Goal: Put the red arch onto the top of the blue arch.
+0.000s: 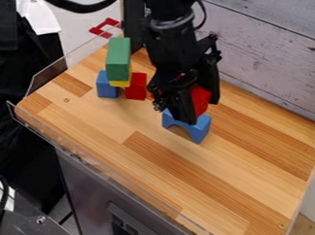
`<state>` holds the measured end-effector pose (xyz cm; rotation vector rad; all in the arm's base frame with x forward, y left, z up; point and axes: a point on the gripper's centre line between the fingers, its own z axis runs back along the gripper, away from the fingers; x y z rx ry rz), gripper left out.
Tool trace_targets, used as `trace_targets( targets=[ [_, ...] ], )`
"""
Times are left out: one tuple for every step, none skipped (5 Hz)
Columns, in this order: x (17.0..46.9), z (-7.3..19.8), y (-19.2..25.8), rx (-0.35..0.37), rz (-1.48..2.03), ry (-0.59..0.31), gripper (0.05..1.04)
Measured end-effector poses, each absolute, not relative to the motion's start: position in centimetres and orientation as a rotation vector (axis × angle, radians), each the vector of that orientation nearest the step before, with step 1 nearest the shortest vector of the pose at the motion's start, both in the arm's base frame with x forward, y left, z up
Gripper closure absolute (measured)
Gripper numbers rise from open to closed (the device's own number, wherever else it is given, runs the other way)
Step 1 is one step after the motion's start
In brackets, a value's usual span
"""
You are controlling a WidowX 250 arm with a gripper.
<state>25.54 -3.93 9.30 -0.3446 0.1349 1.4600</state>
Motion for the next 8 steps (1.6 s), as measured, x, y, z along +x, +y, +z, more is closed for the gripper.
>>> trace_targets(
  targets=[
    [26.3, 8.7, -3.5, -0.305, 1.473, 0.148, 0.483],
    [27.4, 7.4, -3.7, -0.291, 1.48, 0.197, 0.483],
    [28.2, 6.3, -4.4, -0.307, 1.483, 0.256, 0.483],
    [28.5, 6.1, -4.7, -0.329, 1.488, 0.271, 0.483],
    [29.0, 6.1, -4.8, -0.363, 1.503, 0.26, 0.483],
    [29.1, 6.1, -4.2, -0.371, 1.523, 0.255, 0.483],
    [29.2, 5.5, -3.5, -0.36, 1.542, 0.261, 0.483],
    [29.0, 5.1, -3.3, -0.343, 1.543, 0.271, 0.483]
  ],
)
